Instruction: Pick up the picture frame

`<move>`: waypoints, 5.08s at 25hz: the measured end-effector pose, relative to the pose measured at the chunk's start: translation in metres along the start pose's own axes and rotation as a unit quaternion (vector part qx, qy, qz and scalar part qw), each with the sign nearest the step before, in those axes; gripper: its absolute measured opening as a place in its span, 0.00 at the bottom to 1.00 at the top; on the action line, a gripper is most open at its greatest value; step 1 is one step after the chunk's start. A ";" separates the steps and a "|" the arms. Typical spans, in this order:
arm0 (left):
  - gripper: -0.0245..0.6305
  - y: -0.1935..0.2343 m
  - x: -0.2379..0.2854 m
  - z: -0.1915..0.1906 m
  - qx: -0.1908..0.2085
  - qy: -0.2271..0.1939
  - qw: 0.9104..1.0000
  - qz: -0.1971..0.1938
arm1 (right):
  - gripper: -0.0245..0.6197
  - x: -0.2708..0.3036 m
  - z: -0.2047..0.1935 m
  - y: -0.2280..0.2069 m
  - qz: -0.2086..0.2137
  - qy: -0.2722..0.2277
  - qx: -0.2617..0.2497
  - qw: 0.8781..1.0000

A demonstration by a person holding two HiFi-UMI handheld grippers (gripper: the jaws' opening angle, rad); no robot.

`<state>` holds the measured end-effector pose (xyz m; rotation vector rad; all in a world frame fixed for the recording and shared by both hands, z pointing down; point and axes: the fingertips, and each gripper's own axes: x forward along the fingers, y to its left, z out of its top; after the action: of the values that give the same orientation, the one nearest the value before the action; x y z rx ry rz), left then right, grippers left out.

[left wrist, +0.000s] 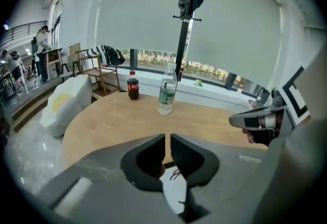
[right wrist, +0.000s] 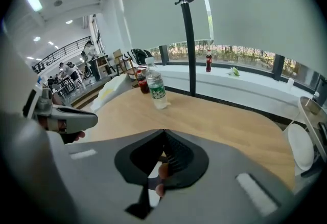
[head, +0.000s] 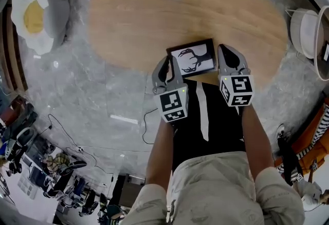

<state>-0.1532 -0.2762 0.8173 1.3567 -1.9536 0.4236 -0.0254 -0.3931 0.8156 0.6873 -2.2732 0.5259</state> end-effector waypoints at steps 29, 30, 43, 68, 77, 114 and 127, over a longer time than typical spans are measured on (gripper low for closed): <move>0.20 0.016 0.050 -0.144 -0.080 0.165 0.983 0.006 | 0.17 0.061 -0.140 -0.009 0.015 0.179 0.046 0.983; 0.20 0.016 0.051 -0.146 -0.081 0.168 0.982 0.004 | 0.17 0.062 -0.142 -0.008 0.016 0.182 0.047 0.982; 0.17 0.015 0.054 -0.157 -0.095 0.180 0.979 -0.009 | 0.15 0.062 -0.148 -0.008 0.014 0.187 0.051 0.981; 0.16 0.014 -0.025 0.026 -0.060 0.032 0.998 0.005 | 0.15 -0.021 0.034 0.007 0.003 0.043 0.002 0.999; 0.16 0.016 -0.084 0.120 -0.043 -0.053 0.997 0.032 | 0.15 -0.075 0.136 0.023 0.006 -0.047 -0.022 0.999; 0.16 0.000 -0.384 0.482 0.067 -0.444 0.888 0.103 | 0.15 -0.352 0.499 0.116 0.037 -0.443 -0.117 0.888; 0.16 -0.010 -0.448 0.513 0.082 -0.514 0.845 0.125 | 0.15 -0.408 0.532 0.137 0.050 -0.509 -0.123 0.850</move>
<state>-0.2433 -0.2948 0.1418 1.6126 -3.0447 -0.0869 -0.1221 -0.4413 0.1402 0.8282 -3.2917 -0.1818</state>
